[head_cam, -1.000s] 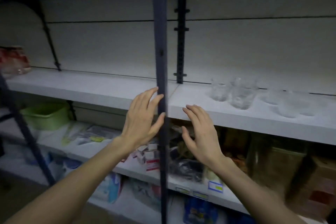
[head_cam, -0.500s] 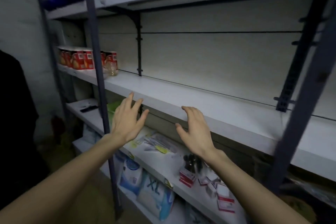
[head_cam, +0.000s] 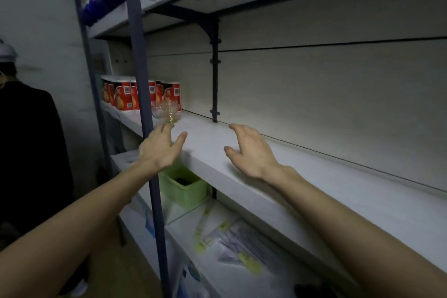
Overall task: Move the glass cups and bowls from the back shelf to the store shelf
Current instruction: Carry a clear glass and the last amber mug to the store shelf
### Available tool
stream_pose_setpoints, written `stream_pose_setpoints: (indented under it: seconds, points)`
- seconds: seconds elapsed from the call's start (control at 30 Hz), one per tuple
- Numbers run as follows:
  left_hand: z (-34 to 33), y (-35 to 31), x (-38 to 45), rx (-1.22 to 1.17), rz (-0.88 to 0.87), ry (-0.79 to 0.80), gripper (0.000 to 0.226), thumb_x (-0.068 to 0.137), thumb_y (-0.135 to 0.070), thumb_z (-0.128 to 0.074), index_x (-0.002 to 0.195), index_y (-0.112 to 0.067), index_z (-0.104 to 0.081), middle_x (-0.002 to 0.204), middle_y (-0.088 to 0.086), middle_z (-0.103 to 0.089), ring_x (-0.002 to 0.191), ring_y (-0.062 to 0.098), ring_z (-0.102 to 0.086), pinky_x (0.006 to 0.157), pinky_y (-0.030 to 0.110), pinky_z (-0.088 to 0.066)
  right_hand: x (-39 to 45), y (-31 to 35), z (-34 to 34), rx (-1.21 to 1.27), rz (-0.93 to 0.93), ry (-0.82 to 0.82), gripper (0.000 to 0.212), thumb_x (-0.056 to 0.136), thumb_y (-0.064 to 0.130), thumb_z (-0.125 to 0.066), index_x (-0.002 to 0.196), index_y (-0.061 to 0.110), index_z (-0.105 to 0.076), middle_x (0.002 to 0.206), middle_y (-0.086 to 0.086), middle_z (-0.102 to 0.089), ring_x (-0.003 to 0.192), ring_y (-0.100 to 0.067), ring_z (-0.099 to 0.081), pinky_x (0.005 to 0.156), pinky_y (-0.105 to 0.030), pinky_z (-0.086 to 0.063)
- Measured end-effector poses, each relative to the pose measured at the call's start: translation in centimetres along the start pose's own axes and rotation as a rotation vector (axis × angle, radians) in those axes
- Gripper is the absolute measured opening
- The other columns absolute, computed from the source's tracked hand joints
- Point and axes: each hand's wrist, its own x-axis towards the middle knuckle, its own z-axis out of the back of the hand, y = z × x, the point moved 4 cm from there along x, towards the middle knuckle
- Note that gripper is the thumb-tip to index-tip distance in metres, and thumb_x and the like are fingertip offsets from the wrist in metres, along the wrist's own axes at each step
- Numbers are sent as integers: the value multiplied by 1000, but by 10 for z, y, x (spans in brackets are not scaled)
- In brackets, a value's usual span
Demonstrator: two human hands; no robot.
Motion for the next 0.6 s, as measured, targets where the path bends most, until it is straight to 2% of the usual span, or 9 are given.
stream_pose_setpoints:
  seconds: [0.07, 0.2, 0.3, 0.43, 0.53, 0.6]
  points:
    - [-4, 14, 18, 1, -9, -83, 59, 104, -53, -38, 148, -14, -45, 149, 10, -51, 130, 30, -54, 99, 47, -48, 35, -8, -14, 27, -31, 36, 66, 99, 34, -53, 157, 12, -31, 158, -11, -40, 146, -31, -33, 117, -42, -32]
    - [-17, 43, 42, 88, -105, -71, 55, 105, -48, -39, 148, -15, -44, 147, 9, -52, 128, 29, -55, 99, 47, -50, 81, -7, -46, 72, -58, 98, 67, 100, 35, -53, 158, 12, -28, 160, -11, -36, 148, -30, -32, 118, -42, -31]
    - [-21, 54, 57, 80, -148, -123, 50, 104, -45, -43, 143, -15, -50, 139, 6, -58, 120, 27, -59, 93, 47, -55, 109, 3, -68, 60, -19, 119, 67, 101, 35, -51, 159, 11, -27, 162, -10, -33, 149, -29, -29, 119, -42, -30]
    - [-26, 74, 75, 42, -219, -228, 33, 103, -40, -47, 125, -20, -62, 116, -2, -65, 98, 19, -64, 79, 40, -57, 144, 19, -94, 41, -1, 137, 67, 102, 35, -50, 159, 12, -26, 162, -10, -33, 150, -29, -28, 119, -42, -30]
    - [-25, 98, 86, 27, -274, -274, 20, 101, -35, -49, 107, -22, -64, 96, -7, -62, 79, 14, -61, 67, 36, -53, 160, 31, -112, 31, -8, 141, 66, 102, 36, -50, 159, 12, -27, 162, -10, -33, 149, -29, -29, 118, -42, -30]
    - [-25, 119, 93, -6, -295, -294, 16, 100, -34, -51, 101, -23, -64, 91, -8, -61, 76, 12, -59, 64, 33, -51, 169, 39, -124, 17, -15, 142, 65, 102, 36, -49, 159, 13, -27, 162, -9, -33, 149, -28, -29, 119, -41, -29]
